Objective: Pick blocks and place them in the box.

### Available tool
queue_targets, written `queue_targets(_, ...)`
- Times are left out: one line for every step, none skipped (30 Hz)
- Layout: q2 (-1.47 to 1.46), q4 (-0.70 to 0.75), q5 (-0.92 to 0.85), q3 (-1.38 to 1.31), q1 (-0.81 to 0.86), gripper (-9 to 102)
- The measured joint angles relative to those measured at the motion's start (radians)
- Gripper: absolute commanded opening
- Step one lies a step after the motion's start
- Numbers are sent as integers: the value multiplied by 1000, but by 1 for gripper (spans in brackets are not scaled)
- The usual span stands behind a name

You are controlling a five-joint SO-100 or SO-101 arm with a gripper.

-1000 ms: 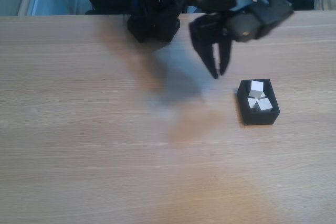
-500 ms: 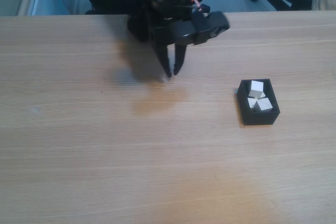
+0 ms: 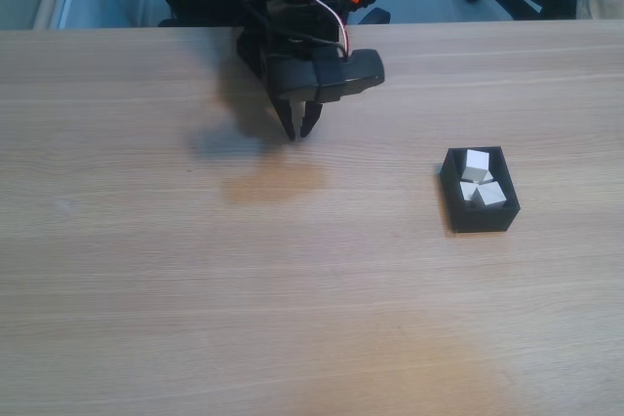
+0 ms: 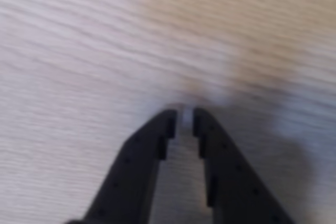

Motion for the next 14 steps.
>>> queue_targets(0,0,9,0,2,0)
queue_targets(0,2,18,2,2,0)
queue_targets(0,2,29,3,5,0)
queue_targets(0,2,40,3,5,0)
queue_targets(0,2,40,3,5,0)
queue_targets(0,2,38,3,5,0)
queue_targets(0,2,41,3,5,0)
queue_targets(0,2,41,3,5,0)
queue_targets(0,2,41,3,5,0)
queue_targets(0,2,41,3,5,0)
queue_targets(0,2,41,3,5,0)
queue_targets(0,2,41,3,5,0)
queue_targets(0,2,41,3,5,0)
queue_targets(0,2,41,3,5,0)
